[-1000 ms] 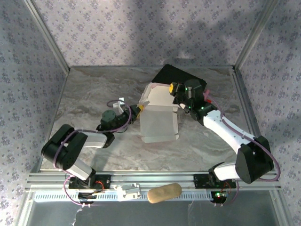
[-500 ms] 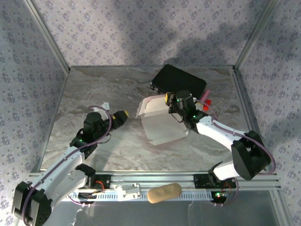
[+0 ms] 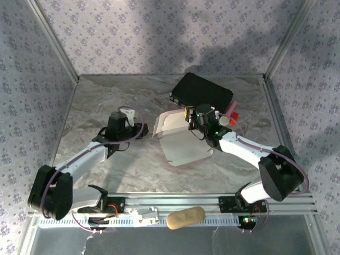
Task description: Fold the paper box
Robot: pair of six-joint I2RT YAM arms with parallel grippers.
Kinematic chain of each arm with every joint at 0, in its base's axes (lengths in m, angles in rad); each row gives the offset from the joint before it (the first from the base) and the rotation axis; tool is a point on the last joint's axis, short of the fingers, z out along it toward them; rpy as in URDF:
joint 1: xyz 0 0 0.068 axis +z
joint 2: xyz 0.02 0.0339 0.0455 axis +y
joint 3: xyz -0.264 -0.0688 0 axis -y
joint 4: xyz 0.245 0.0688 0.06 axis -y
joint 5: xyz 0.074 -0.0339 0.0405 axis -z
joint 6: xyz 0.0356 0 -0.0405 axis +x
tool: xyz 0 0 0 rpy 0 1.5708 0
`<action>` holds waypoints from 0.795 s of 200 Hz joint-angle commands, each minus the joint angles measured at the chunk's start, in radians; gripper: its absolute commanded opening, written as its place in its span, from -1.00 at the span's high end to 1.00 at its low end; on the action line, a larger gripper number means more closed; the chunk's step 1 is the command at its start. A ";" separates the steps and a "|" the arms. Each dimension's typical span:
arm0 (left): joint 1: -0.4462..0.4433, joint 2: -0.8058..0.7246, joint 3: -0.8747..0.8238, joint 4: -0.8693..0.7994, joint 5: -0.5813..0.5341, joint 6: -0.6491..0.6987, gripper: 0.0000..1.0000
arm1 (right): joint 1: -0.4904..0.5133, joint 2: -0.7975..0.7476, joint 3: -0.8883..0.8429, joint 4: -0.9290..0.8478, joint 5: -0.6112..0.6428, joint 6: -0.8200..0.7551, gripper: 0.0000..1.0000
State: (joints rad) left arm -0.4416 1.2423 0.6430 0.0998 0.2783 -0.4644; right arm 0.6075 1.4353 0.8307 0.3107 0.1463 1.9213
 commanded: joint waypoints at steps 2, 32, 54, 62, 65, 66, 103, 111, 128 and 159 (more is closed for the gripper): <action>-0.062 0.032 0.014 0.123 0.026 0.159 0.42 | 0.007 0.027 -0.004 0.030 0.021 -0.025 1.00; -0.107 0.029 -0.047 0.230 0.007 0.183 0.38 | 0.012 0.063 -0.004 0.067 0.009 -0.027 1.00; -0.122 0.034 -0.061 0.265 0.000 0.193 0.35 | 0.021 0.087 -0.002 0.086 0.007 -0.024 1.00; -0.130 0.048 -0.051 0.261 0.001 0.203 0.34 | 0.024 0.092 0.000 0.091 0.006 -0.023 1.00; -0.132 0.052 -0.049 0.258 0.001 0.206 0.34 | 0.026 0.094 0.000 0.092 0.006 -0.021 1.00; -0.134 0.054 -0.048 0.257 0.001 0.207 0.34 | 0.025 0.095 0.000 0.092 0.006 -0.021 1.00; -0.170 0.089 -0.037 0.273 -0.019 0.234 0.30 | 0.031 0.111 0.007 0.096 0.008 -0.019 1.00; -0.180 0.087 -0.044 0.286 -0.026 0.239 0.28 | 0.031 0.112 0.010 0.094 0.007 -0.020 1.00; -0.191 0.094 -0.047 0.299 -0.041 0.244 0.25 | 0.032 0.117 0.011 0.096 0.003 -0.021 1.00; -0.200 0.129 -0.032 0.307 -0.061 0.251 0.26 | 0.040 0.119 0.005 0.103 0.006 -0.019 1.00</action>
State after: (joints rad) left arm -0.6312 1.3407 0.5861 0.3611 0.2417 -0.2432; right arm 0.6342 1.5414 0.8310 0.4015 0.1432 1.9099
